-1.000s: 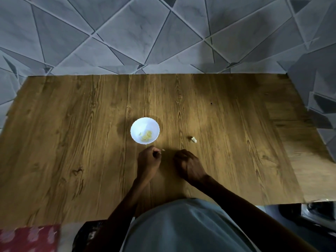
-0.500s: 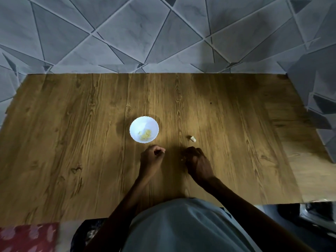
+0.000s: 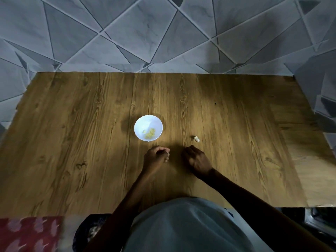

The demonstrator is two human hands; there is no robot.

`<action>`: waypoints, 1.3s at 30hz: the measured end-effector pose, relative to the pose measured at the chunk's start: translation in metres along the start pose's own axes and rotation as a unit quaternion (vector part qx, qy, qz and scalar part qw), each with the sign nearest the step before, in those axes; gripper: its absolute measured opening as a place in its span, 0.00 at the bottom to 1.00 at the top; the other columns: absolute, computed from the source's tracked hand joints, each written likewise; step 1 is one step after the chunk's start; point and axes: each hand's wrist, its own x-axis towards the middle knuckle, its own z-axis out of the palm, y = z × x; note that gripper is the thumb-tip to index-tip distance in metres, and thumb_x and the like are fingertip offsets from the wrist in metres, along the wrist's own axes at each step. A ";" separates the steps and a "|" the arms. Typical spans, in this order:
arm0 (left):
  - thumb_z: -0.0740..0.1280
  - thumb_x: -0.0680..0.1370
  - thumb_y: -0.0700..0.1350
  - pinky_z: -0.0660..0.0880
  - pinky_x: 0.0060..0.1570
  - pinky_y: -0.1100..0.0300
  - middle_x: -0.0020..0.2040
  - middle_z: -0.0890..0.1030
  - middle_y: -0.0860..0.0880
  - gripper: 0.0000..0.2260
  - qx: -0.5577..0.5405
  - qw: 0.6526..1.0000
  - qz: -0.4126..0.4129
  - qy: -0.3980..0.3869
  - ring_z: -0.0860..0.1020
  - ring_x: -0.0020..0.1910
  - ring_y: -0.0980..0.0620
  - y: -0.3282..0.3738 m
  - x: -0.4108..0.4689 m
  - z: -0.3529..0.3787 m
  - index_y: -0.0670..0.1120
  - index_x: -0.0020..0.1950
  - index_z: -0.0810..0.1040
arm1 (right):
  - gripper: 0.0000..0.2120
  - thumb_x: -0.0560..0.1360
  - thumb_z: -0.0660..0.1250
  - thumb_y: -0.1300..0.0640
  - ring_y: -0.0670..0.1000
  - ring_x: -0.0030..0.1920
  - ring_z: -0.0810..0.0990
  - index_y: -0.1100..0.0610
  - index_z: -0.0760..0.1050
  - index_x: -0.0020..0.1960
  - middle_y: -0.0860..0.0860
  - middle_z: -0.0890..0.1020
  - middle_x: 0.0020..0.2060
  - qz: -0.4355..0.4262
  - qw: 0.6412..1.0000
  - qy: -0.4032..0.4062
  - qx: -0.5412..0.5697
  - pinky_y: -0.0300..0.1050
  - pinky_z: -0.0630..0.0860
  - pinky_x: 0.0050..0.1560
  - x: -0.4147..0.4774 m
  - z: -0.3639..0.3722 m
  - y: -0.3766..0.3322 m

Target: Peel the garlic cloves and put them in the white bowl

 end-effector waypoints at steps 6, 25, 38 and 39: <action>0.63 0.81 0.40 0.78 0.48 0.57 0.44 0.84 0.44 0.08 -0.296 0.933 -0.204 0.002 0.81 0.44 0.49 0.020 -0.005 0.018 0.39 0.51 0.81 | 0.11 0.72 0.69 0.72 0.38 0.37 0.81 0.57 0.82 0.43 0.44 0.82 0.37 0.222 0.929 0.089 0.284 0.30 0.76 0.38 0.021 -0.030 -0.031; 0.55 0.83 0.44 0.81 0.35 0.57 0.38 0.84 0.40 0.16 -0.519 0.810 -0.274 0.000 0.84 0.34 0.47 0.036 -0.009 0.033 0.37 0.48 0.79 | 0.06 0.75 0.71 0.65 0.40 0.37 0.80 0.56 0.84 0.44 0.49 0.86 0.41 0.278 0.942 0.058 0.177 0.27 0.76 0.39 0.024 -0.062 0.015; 0.54 0.84 0.44 0.81 0.41 0.59 0.39 0.85 0.43 0.16 -0.511 0.814 -0.274 -0.001 0.81 0.46 0.48 0.041 -0.012 0.017 0.39 0.51 0.78 | 0.08 0.81 0.63 0.57 0.44 0.39 0.74 0.56 0.80 0.53 0.51 0.81 0.46 0.233 0.969 -0.035 0.077 0.34 0.67 0.39 0.043 -0.020 0.006; 0.54 0.84 0.44 0.80 0.42 0.58 0.39 0.85 0.43 0.16 -0.510 0.815 -0.275 0.000 0.80 0.46 0.48 0.042 -0.012 0.017 0.39 0.51 0.78 | 0.08 0.81 0.63 0.57 0.46 0.40 0.75 0.58 0.79 0.54 0.52 0.81 0.47 0.224 0.972 -0.034 0.069 0.36 0.68 0.40 0.043 -0.019 0.006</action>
